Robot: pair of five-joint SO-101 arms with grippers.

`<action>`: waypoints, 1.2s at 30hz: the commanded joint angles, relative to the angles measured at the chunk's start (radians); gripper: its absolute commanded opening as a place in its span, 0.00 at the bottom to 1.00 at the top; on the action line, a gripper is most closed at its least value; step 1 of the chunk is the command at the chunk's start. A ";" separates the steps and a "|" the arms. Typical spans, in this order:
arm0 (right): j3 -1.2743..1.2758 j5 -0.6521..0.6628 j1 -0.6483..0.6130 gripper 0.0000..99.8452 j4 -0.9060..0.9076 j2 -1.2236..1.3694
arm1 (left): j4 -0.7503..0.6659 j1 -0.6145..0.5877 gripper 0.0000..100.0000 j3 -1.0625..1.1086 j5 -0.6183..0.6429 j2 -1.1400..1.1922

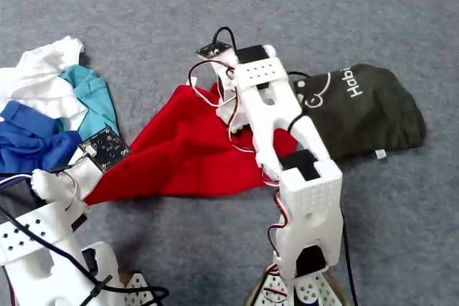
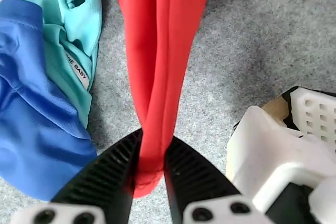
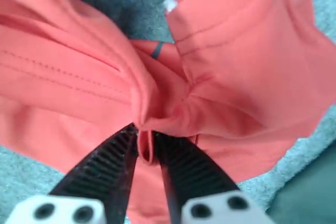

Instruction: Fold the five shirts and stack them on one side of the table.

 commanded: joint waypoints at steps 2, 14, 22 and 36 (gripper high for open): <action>-0.051 0.041 -0.013 0.01 0.043 -0.160 | 0.011 0.012 0.02 -0.051 0.081 -0.010; -0.390 0.106 0.059 0.00 0.126 -0.736 | -0.006 0.187 0.02 -0.649 0.776 -0.010; -0.719 0.104 0.266 0.00 -0.084 -0.917 | -0.170 0.189 0.02 -0.976 1.137 -0.010; -1.004 0.158 0.378 0.00 -0.272 -1.046 | 0.009 0.196 0.02 -1.384 1.224 -0.012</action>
